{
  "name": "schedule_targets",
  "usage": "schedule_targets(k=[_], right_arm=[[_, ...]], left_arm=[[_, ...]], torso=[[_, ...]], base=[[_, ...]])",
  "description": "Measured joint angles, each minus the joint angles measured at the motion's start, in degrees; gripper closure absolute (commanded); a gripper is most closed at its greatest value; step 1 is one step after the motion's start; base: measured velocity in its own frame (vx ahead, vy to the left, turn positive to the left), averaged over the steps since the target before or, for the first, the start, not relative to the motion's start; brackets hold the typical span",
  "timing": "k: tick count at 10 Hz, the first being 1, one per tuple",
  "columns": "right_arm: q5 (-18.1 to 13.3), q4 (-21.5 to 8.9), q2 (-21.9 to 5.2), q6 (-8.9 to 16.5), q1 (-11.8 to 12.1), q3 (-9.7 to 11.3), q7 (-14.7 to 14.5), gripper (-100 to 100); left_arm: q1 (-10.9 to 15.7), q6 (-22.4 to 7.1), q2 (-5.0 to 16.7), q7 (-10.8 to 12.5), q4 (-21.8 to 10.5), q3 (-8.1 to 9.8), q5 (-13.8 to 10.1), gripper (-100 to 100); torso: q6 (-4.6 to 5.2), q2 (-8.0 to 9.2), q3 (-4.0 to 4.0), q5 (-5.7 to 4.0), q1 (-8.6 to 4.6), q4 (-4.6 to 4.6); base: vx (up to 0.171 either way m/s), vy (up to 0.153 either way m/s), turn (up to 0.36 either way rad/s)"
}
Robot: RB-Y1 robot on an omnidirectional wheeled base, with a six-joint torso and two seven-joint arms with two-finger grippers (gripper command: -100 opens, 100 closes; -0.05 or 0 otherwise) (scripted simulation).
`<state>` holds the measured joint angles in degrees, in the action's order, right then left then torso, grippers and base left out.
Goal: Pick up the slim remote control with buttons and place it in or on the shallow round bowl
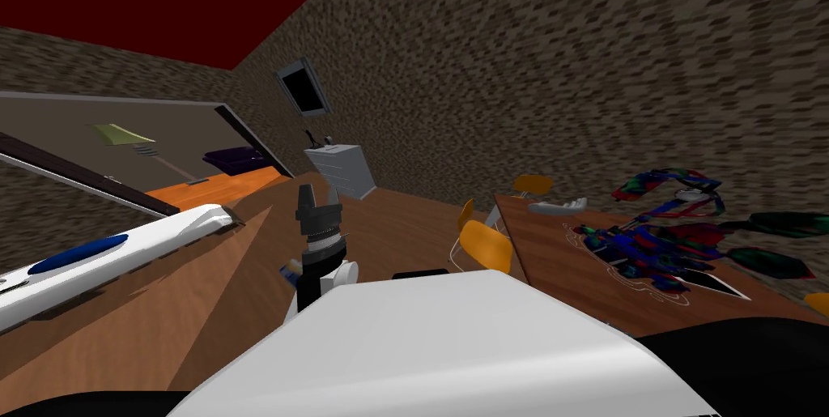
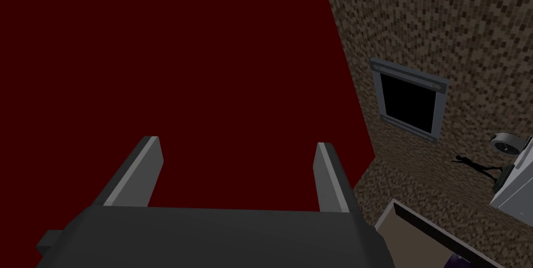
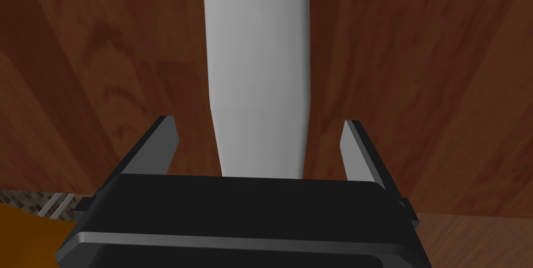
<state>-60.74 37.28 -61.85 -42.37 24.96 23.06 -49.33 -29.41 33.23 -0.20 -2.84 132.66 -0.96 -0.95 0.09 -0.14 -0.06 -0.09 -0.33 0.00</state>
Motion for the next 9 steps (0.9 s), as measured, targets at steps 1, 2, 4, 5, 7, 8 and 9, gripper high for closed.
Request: schedule_targets(k=[1, 2, 4, 5, 7, 8, 9], right_arm=[[-0.04, -0.11, 0.06, 0.01, -0.01, 0.05, -0.02, 0], [-0.04, -0.10, 0.05, 0.01, -0.01, 0.04, -0.02, -100], [-3.21, 4.41, -0.26, 1.79, 1.59, -0.02, 3.27, -100], [-4.40, 5.35, -0.16, 2.29, 1.86, -0.13, 4.23, -100], [-7.11, 7.58, 0.02, 3.14, 2.34, -0.27, 6.06, -100], [-8.74, 9.00, -0.03, 3.79, 2.90, -0.39, 7.32, -100], [-9.54, 10.22, -0.12, 4.21, 3.43, -0.56, 8.09, -100]], left_arm=[[0.00, 0.00, 0.00, 0.00, 0.00, 0.00, 0.00, 0], [0.00, 0.00, 0.00, 0.00, 0.00, 0.00, 0.00, 0], [-0.02, 0.00, 0.00, 0.00, 0.00, 0.01, 0.00, 0], [-0.01, 0.00, 0.00, 0.00, 0.00, 0.00, 0.00, 0], [-0.01, 0.00, 0.00, 0.00, 0.00, 0.00, 0.00, 0], [-0.01, 0.00, 0.00, 0.00, 0.00, 0.00, 0.00, 0], [-0.01, 0.00, 0.00, 0.00, 0.00, 0.00, 0.00, 0]], torso=[[0.03, 0.00, 0.00, 0.02, 0.10, 0.00], [0.03, 0.02, 0.01, 0.04, 0.20, 0.00], [0.07, -0.14, -0.08, 0.01, 0.04, -0.03], [0.01, -0.15, -0.09, 0.01, 0.06, -0.03], [0.02, -0.10, -0.06, 0.02, 0.09, -0.03], [0.05, -0.14, -0.08, 0.02, 0.08, -0.03], [0.01, -0.11, -0.07, 0.03, 0.12, -0.03]], base=[[0.001, -0.006, -0.004], [0.030, -0.029, -0.123], [0.057, -0.060, -0.143], [0.039, -0.053, -0.104], [0.045, -0.042, -0.098], [0.041, -0.034, -0.060], [0.042, -0.038, -0.106]])
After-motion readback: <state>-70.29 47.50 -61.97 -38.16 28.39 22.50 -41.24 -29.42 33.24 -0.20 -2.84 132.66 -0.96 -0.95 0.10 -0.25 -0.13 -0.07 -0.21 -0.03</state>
